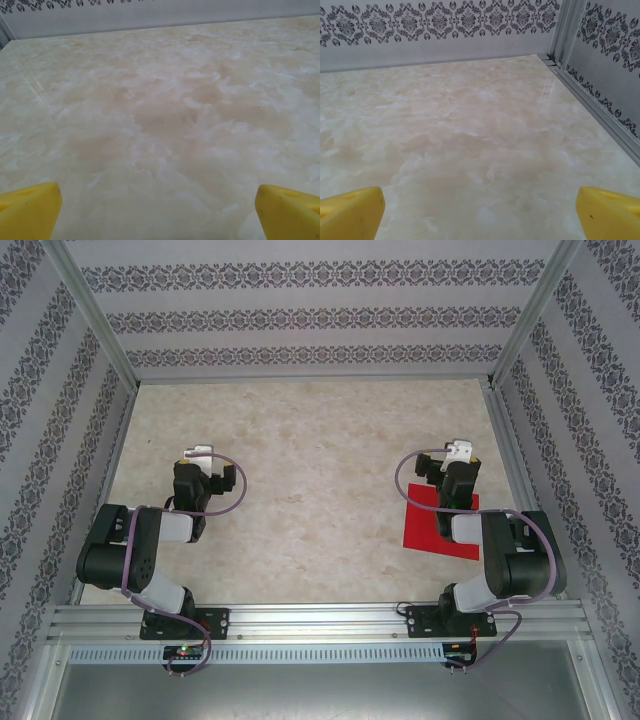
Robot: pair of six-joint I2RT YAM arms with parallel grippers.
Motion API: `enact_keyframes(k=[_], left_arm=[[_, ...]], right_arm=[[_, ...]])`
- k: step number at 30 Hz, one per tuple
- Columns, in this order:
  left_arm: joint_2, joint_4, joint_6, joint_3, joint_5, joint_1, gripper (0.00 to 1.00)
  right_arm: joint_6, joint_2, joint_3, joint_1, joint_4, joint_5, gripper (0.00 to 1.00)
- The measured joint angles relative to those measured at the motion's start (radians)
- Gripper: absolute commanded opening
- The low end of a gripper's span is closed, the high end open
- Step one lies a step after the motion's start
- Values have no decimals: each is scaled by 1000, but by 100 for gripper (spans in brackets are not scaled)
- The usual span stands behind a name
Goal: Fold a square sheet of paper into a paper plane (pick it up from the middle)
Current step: Move the square sheet of paper to the center of the table.
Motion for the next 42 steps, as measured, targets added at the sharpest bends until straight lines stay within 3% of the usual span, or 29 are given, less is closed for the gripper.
enact_keyframes(k=[11, 17, 24, 31, 42], left_arm=[[-5, -12, -1, 6, -26, 0, 100], [-122, -218, -15, 121, -87, 0, 100], [-277, -597, -139, 342, -51, 0, 100], [-325, -972, -308, 521, 24, 0, 100], [-343, -1213, -381, 533, 134, 0, 100]], right_arm=[[0, -18, 6, 1, -35, 7, 98], [50, -272, 135, 10, -353, 85, 98], [283, -475, 371, 14, -819, 146, 98], [479, -464, 415, 14, -1221, 107, 98], [629, -301, 341, -18, -1408, -8, 98]])
